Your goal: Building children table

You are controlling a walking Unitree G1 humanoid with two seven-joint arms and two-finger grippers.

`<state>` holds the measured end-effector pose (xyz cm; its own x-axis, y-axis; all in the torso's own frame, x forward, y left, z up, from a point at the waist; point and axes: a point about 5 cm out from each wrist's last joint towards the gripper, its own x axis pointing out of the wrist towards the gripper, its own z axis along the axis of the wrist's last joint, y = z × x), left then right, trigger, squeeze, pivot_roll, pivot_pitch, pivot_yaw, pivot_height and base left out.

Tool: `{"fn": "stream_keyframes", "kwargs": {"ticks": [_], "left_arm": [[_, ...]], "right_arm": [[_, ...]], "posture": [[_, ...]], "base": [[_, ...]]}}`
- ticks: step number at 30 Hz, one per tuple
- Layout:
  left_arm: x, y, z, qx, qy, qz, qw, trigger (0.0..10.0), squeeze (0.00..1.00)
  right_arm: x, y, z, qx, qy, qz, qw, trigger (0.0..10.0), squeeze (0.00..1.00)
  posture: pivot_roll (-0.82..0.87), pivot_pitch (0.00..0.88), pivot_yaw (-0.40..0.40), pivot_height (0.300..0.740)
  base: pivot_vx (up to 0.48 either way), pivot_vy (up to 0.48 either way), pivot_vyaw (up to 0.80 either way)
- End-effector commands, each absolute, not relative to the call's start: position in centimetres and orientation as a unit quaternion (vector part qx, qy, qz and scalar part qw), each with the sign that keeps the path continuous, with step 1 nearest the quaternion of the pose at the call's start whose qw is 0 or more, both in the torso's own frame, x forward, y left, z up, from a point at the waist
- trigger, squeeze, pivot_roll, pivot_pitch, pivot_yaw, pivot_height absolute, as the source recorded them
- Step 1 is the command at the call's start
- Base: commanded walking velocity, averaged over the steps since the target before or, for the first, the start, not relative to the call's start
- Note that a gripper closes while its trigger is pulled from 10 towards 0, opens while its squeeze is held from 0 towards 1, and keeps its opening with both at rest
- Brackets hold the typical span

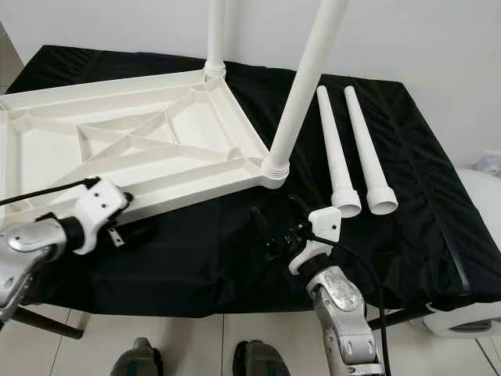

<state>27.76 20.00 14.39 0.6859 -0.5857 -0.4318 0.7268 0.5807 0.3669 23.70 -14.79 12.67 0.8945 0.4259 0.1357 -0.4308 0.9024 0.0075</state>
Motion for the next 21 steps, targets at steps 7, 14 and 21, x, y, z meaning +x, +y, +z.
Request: {"fn": "stream_keyframes", "kwargs": {"ticks": [7,14,21], "left_arm": [[27.74,20.76,15.19,0.267,0.126,-0.375,0.879,10.0,0.00],[27.66,21.03,15.49,0.263,0.126,-0.377,0.879,2.7,0.00],[27.42,21.07,15.30,0.254,0.128,-0.388,0.877,0.0,0.00]], "right_arm": [[23.45,-14.90,12.72,0.012,-0.059,0.228,0.972,10.0,0.00],[23.38,-14.93,12.70,0.010,-0.056,0.229,0.972,10.0,0.00],[23.51,-14.92,12.77,0.009,-0.056,0.228,0.972,10.0,0.00]], "posture": [[0.04,0.066,-0.059,0.740],[0.04,0.076,-0.054,0.740],[0.04,0.080,-0.052,0.740]], "base": [[0.000,0.000,0.00],[0.000,0.000,0.00],[0.000,0.000,0.00]]}}
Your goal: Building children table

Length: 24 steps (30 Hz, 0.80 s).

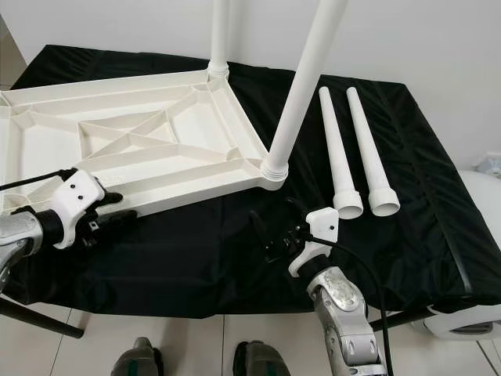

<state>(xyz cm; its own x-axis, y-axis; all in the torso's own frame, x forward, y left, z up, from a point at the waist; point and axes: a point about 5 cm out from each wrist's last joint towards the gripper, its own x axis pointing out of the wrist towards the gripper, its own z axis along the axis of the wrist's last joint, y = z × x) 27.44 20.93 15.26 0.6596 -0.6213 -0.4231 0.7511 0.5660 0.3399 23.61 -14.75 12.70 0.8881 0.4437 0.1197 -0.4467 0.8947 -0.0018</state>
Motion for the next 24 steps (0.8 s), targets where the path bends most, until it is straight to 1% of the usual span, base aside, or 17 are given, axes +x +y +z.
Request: {"fn": "stream_keyframes", "kwargs": {"ticks": [1,4,9,10,11,12,14,17,18,19,20,22,23,24], "left_arm": [[27.4,21.0,15.3,0.253,0.129,-0.390,0.876,0.0,0.00],[27.2,20.8,15.2,0.255,0.130,-0.402,0.869,0.0,0.00],[27.1,20.7,15.0,0.256,0.135,-0.407,0.866,0.0,0.00],[27.0,20.5,14.8,0.254,0.138,-0.412,0.864,1.2,0.00],[27.0,20.5,14.8,0.254,0.138,-0.412,0.864,1.2,0.00],[26.9,20.2,14.7,0.253,0.139,-0.417,0.862,10.0,0.00],[26.9,19.8,14.5,0.252,0.140,-0.421,0.860,10.0,0.00],[26.8,18.0,14.5,0.225,0.131,-0.437,0.861,10.0,0.00],[26.8,18.0,14.5,0.225,0.131,-0.437,0.861,10.0,0.00],[26.7,17.1,14.7,0.212,0.119,-0.444,0.862,10.0,0.00],[26.7,17.1,14.7,0.212,0.119,-0.444,0.862,10.0,0.00],[26.5,15.0,15.3,0.183,0.099,-0.462,0.862,10.0,0.00],[26.6,14.0,15.7,0.167,0.088,-0.464,0.866,10.0,0.00],[26.9,12.7,16.1,0.142,0.074,-0.457,0.875,10.0,0.00]], "right_arm": [[23.5,-14.9,12.8,0.009,-0.056,0.228,0.972,10.0,0.00],[23.5,-14.9,12.8,0.009,-0.056,0.228,0.972,10.0,0.00],[23.5,-15.1,12.8,0.006,-0.056,0.227,0.972,10.0,0.00],[23.5,-15.2,12.8,0.004,-0.056,0.226,0.973,10.0,0.00],[23.5,-15.2,12.8,0.004,-0.056,0.226,0.973,10.0,0.00],[23.5,-15.2,12.8,0.003,-0.055,0.226,0.973,10.0,0.00],[23.6,-15.2,12.8,0.001,-0.055,0.225,0.973,10.0,0.00],[23.6,-15.2,12.9,0.000,-0.056,0.224,0.973,10.0,0.00],[23.6,-15.2,12.9,0.000,-0.056,0.224,0.973,10.0,0.00],[23.6,-15.2,12.9,-0.001,-0.057,0.224,0.973,10.0,0.00],[23.6,-15.2,12.9,-0.001,-0.057,0.224,0.973,10.0,0.00],[23.7,-15.2,12.9,-0.002,-0.058,0.223,0.973,10.0,0.00],[23.8,-15.2,13.0,-0.002,-0.059,0.222,0.973,10.0,0.00],[23.8,-15.2,13.0,-0.002,-0.059,0.222,0.973,10.0,0.00]], "posture": [[0.04,0.082,-0.050,0.740],[0.04,0.082,-0.049,0.740],[0.04,0.085,-0.046,0.740],[0.03,0.086,-0.044,0.740],[0.03,0.086,-0.044,0.740],[0.03,0.085,-0.044,0.740],[0.03,0.085,-0.043,0.740],[0.03,0.083,-0.042,0.740],[0.03,0.083,-0.042,0.740],[0.03,0.082,-0.041,0.740],[0.03,0.082,-0.041,0.740],[0.03,0.082,-0.038,0.740],[0.03,0.083,-0.037,0.740],[0.03,0.082,-0.034,0.740]], "base": [[0.000,0.000,0.00],[0.000,0.000,0.00],[0.000,0.000,0.00],[0.000,0.000,0.00],[0.000,0.000,0.00],[0.000,0.000,0.00],[0.000,0.000,0.00],[0.000,0.000,0.00],[0.000,0.000,0.00],[0.000,0.000,0.00],[0.000,0.000,0.00],[0.000,0.000,0.00],[0.000,0.000,0.00],[0.000,0.000,0.00]]}}
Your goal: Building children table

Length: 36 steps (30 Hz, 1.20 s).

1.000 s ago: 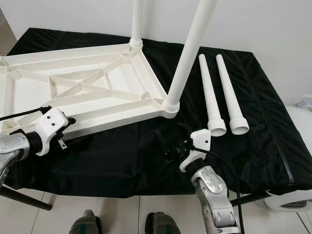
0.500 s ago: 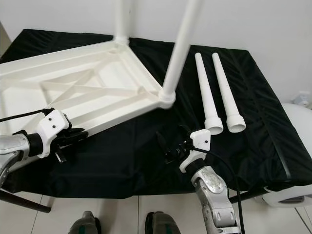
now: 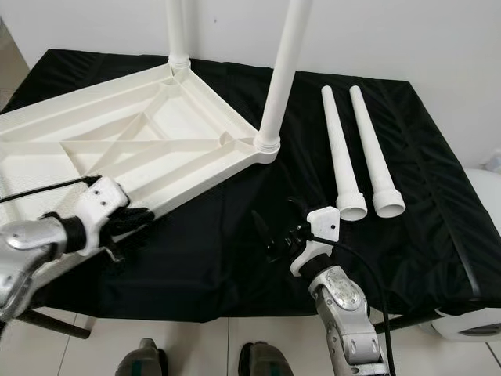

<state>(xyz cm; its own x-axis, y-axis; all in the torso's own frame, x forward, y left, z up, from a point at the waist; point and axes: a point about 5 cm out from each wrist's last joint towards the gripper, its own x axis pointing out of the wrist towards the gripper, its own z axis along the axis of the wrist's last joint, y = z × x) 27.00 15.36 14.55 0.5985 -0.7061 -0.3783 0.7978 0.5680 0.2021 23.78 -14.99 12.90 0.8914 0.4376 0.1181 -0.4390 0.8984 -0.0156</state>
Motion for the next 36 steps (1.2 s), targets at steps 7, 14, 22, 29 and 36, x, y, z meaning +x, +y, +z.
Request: {"fn": "stream_keyframes", "kwargs": {"ticks": [7,14,22,29,36], "left_arm": [[27.8,9.0,16.7,0.077,0.045,-0.424,0.901,10.0,0.00],[29.3,5.6,16.5,0.053,0.056,-0.371,0.926,10.0,0.00],[30.1,3.2,15.7,0.085,0.109,-0.321,0.937,10.0,0.00],[30.7,3.2,15.1,0.086,0.129,-0.280,0.948,10.0,0.00],[33.2,6.2,14.8,0.089,0.153,-0.142,0.974,10.0,0.00]], "right_arm": [[24.0,-15.0,13.1,-0.002,-0.061,0.221,0.973,10.0,0.00],[24.1,-14.9,13.1,-0.001,-0.066,0.216,0.974,10.0,0.00],[24.3,-15.2,13.3,-0.003,-0.072,0.204,0.976,10.0,0.00],[24.2,-15.1,13.4,-0.004,-0.074,0.204,0.976,10.0,0.00],[24.1,-15.0,13.4,-0.003,-0.076,0.199,0.977,10.0,0.00]], "posture": [[0.03,0.082,-0.032,0.740],[0.02,0.079,-0.020,0.740],[0.02,0.079,-0.009,0.740],[0.02,0.079,-0.005,0.740],[0.01,0.080,-0.002,0.740]], "base": [[0.000,0.000,0.00],[0.000,0.000,0.00],[0.000,0.000,0.00],[0.000,0.000,0.00],[0.000,0.000,0.00]]}}
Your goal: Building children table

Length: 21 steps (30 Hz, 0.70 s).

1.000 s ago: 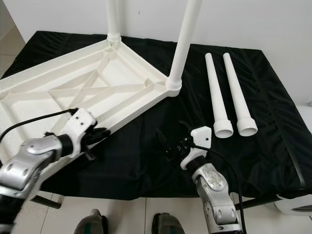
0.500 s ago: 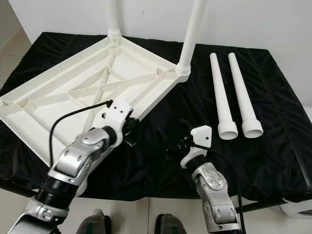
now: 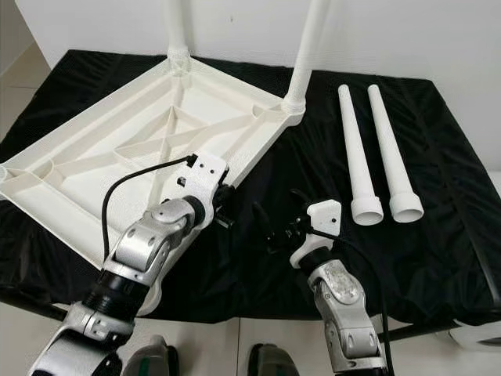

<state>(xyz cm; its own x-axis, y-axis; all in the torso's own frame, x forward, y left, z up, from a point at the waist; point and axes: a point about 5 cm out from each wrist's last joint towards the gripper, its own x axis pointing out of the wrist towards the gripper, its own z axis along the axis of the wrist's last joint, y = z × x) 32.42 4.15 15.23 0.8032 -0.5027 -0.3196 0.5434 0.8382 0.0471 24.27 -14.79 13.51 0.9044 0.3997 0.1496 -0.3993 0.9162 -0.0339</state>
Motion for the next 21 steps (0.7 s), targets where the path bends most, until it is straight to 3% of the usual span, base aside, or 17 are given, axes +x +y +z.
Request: {"fn": "stream_keyframes", "kwargs": {"ticks": [1,7,8,9,10,15,16,19,21], "left_arm": [[33.7,7.0,14.9,0.095,0.153,-0.121,0.976,10.0,0.00],[34.7,8.5,14.9,0.114,0.153,-0.080,0.978,10.0,0.00],[34.8,8.5,14.9,0.114,0.151,-0.083,0.978,10.0,0.43],[34.8,8.5,14.9,0.114,0.151,-0.083,0.978,10.0,0.43],[34.7,8.3,15.0,0.109,0.149,-0.093,0.978,10.0,1.00],[34.2,6.4,16.4,0.080,0.113,-0.171,0.976,10.0,0.98],[34.0,5.9,16.9,0.066,0.101,-0.196,0.973,10.0,0.00],[33.8,5.6,17.3,0.058,0.091,-0.216,0.970,10.0,0.00],[32.6,4.7,18.6,0.057,0.050,-0.293,0.953,10.0,0.00]], "right_arm": [[24.1,-15.0,13.4,-0.003,-0.076,0.198,0.977,10.0,0.00],[24.1,-15.0,13.4,-0.005,-0.078,0.194,0.978,10.0,0.00],[24.1,-15.1,13.4,-0.005,-0.078,0.192,0.978,10.0,0.00],[24.1,-15.1,13.4,-0.005,-0.078,0.192,0.978,10.0,0.00],[24.1,-15.1,13.4,-0.006,-0.079,0.191,0.978,10.0,0.00],[24.1,-15.1,13.4,-0.006,-0.079,0.189,0.979,10.0,0.00],[24.1,-15.1,13.4,-0.006,-0.079,0.189,0.979,10.0,0.00],[24.2,-15.0,13.3,-0.006,-0.079,0.189,0.979,10.0,0.00],[24.3,-14.9,13.3,-0.005,-0.079,0.189,0.979,10.0,0.00]], "posture": [[0.01,0.079,0.000,0.740],[0.00,0.077,0.004,0.740],[0.00,0.075,0.006,0.740],[0.00,0.075,0.006,0.740],[0.00,0.074,0.006,0.740],[0.00,0.070,0.006,0.740],[0.01,0.067,0.004,0.740],[0.01,0.066,0.003,0.740],[0.01,0.062,-0.001,0.740]], "base": [[0.000,0.000,0.00],[0.000,0.000,0.00],[0.000,0.000,0.00],[0.000,0.000,0.00],[0.000,0.000,0.00],[0.000,0.000,0.00],[0.000,0.000,0.00],[0.000,0.000,0.00],[0.000,0.000,0.00]]}}
